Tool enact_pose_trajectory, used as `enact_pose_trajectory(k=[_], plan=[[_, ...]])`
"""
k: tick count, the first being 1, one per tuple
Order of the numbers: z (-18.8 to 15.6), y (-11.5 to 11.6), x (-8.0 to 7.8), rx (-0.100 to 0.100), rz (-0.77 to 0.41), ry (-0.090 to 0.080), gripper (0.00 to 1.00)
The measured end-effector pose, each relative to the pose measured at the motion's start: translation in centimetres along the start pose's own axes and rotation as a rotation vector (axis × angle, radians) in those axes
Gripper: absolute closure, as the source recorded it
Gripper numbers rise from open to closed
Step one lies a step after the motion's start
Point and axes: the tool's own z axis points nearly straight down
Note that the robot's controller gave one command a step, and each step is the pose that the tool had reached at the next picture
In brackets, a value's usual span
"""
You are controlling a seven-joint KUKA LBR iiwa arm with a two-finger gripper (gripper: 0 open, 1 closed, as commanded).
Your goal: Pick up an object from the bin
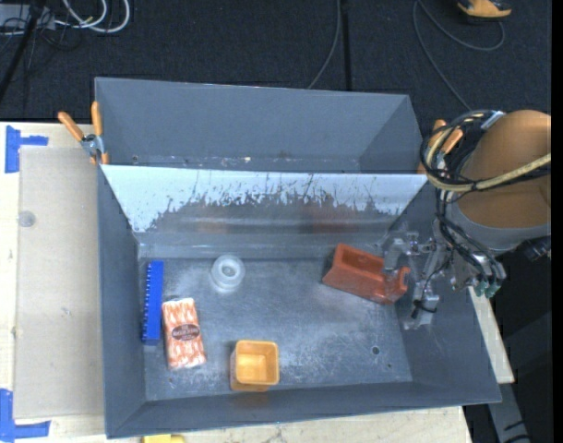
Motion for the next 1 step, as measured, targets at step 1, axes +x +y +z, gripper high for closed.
enact_pose_trajectory(k=[1], plan=[[-0.22,0.01,-0.02,0.000,-0.001,-0.003,0.00]])
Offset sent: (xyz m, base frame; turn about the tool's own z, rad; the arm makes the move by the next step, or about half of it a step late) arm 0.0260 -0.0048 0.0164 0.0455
